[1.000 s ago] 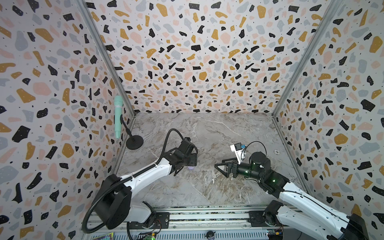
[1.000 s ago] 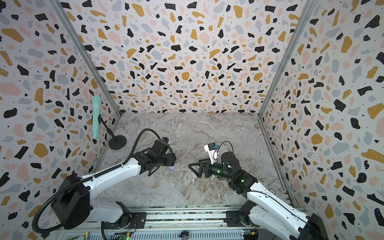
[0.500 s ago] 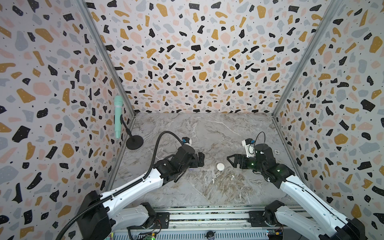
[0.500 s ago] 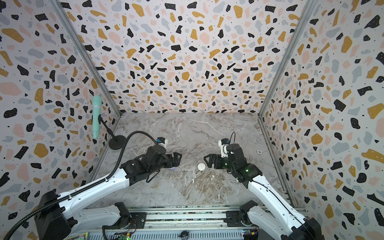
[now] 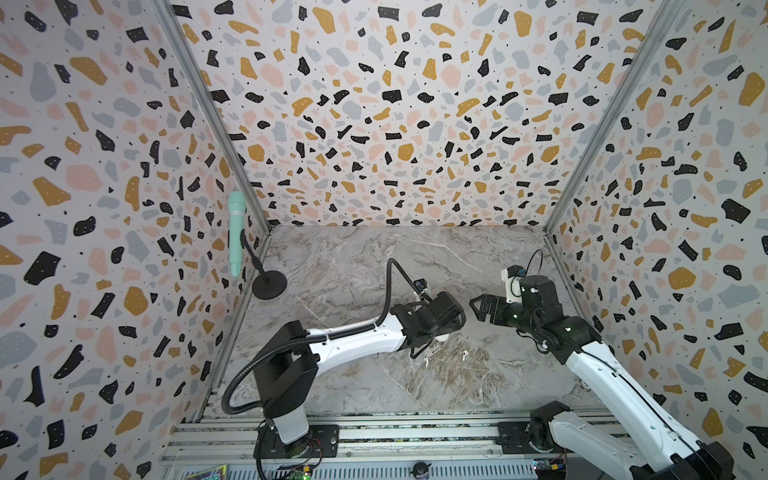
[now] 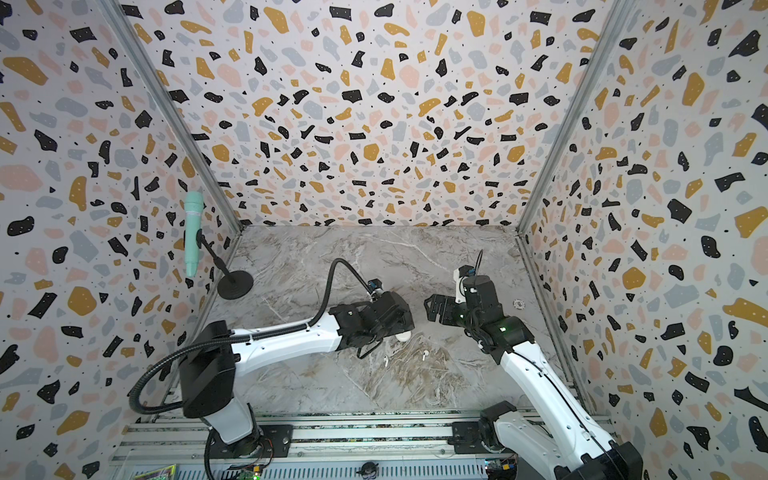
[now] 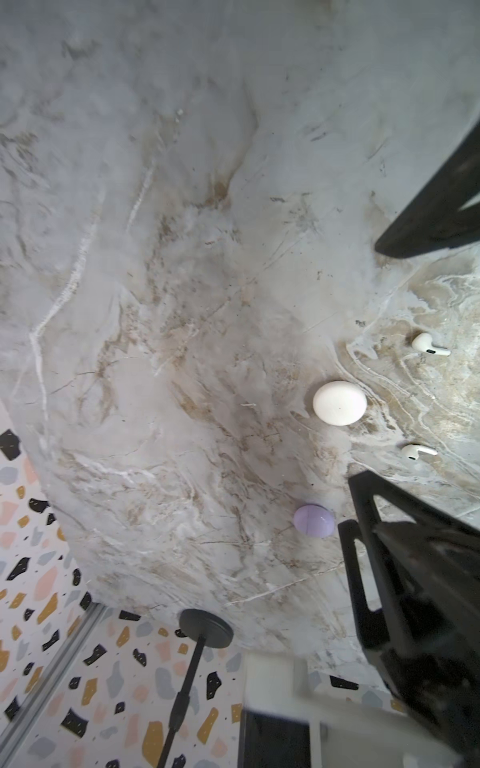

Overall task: Insert the wireless bluetooth earbuds into the charging case
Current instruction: 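Move the left gripper over the white case and close on it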

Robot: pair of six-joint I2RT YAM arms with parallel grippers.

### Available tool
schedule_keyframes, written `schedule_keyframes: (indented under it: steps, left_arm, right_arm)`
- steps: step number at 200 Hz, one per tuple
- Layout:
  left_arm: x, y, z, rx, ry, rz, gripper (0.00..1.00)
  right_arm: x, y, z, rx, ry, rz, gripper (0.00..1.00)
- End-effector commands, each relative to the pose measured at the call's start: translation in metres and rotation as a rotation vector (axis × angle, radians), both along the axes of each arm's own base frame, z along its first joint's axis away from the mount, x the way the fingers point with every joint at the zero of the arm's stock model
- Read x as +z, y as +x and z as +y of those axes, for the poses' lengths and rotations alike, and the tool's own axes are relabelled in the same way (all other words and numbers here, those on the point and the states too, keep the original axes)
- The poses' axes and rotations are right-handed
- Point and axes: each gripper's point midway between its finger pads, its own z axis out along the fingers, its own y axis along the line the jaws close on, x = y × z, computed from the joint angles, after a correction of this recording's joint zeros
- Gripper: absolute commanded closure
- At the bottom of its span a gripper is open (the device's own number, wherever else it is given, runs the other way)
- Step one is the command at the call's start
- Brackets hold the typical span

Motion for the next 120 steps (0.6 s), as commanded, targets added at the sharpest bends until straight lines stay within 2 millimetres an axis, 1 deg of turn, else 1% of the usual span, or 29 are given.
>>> schedule_keyframes:
  steps: [1,40,67,89,120]
  left_arm:
    - [-0.017,-0.002,0.007,0.064,0.095,0.066,0.00]
    - [-0.041,0.002,-0.004,0.104,0.150,0.134,0.00]
    - [-0.055,0.002,-0.016,0.106,0.163,0.178,0.00]
    - [-0.073,-0.001,-0.024,0.096,0.161,0.233,0.03]
    - [-0.098,-0.003,-0.025,0.097,0.177,0.293,0.11]
  right_arm:
    - [0.018,-0.005,-0.012,-0.033,-0.024,-0.036,0.01]
    - [0.044,-0.009,-0.027,-0.084,-0.017,-0.094,0.01]
    - [0.059,-0.014,-0.027,-0.072,0.002,-0.140,0.01]
    - [0.063,-0.017,-0.026,-0.055,0.010,-0.150,0.01]
    - [0.065,-0.021,-0.022,-0.029,0.021,-0.156,0.01]
